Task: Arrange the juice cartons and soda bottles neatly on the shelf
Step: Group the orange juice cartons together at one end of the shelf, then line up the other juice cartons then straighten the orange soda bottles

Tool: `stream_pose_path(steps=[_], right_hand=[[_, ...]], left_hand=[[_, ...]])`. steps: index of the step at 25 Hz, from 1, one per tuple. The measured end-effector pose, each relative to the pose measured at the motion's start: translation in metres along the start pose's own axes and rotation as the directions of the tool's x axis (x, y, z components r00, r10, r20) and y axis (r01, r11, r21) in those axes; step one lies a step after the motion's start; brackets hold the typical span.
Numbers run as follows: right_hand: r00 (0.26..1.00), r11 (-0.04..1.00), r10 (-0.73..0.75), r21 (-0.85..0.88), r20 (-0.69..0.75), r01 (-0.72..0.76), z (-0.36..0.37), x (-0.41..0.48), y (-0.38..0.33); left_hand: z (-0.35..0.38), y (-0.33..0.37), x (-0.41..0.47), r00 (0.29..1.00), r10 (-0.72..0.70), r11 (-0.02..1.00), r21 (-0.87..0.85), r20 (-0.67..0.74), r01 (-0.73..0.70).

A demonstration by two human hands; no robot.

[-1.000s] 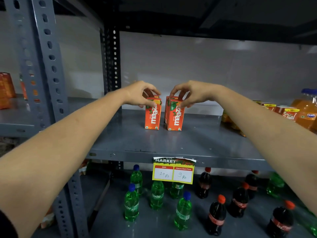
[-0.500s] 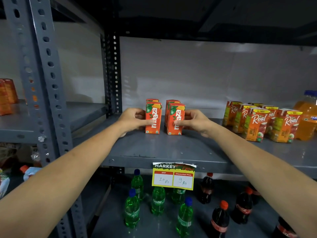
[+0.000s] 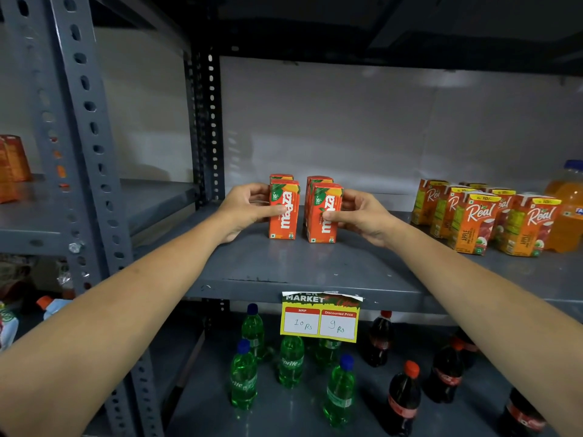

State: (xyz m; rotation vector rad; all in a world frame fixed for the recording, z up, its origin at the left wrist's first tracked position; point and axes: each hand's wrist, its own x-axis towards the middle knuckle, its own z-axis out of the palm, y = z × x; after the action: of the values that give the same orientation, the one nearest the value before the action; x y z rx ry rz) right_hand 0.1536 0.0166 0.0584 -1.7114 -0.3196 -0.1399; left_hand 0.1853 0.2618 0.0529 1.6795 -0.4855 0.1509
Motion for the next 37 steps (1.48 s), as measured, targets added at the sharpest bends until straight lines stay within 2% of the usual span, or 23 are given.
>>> stream_pose_path(steps=[20,30,32,34,37], right_hand=[[0.999,0.996,-0.052,-0.074,-0.013,0.051,0.000,0.001,0.000],[1.000,0.994,-0.016,-0.110,-0.005,0.015,0.004,0.001,0.001],[0.999,0.983,-0.020,-0.182,-0.046,0.012,0.000,-0.004,0.001],[0.994,0.937,-0.068,-0.347,-0.081,0.036,-0.014,-0.017,0.000],[0.980,0.795,-0.194,-0.592,-0.046,0.130,-0.045,-0.044,-0.003]], left_hand=[[0.002,0.003,-0.004,0.999,-0.007,0.999,-0.033,0.036,0.008],[0.003,0.004,-0.015,0.999,-0.009,0.999,0.034,-0.032,0.010],[0.002,0.003,-0.018,0.990,0.057,0.994,0.100,-0.126,-0.044],[0.003,0.006,-0.022,0.953,0.192,0.955,0.267,-0.234,-0.127],[0.007,0.013,-0.030,0.826,0.472,0.805,0.534,-0.310,-0.260]])
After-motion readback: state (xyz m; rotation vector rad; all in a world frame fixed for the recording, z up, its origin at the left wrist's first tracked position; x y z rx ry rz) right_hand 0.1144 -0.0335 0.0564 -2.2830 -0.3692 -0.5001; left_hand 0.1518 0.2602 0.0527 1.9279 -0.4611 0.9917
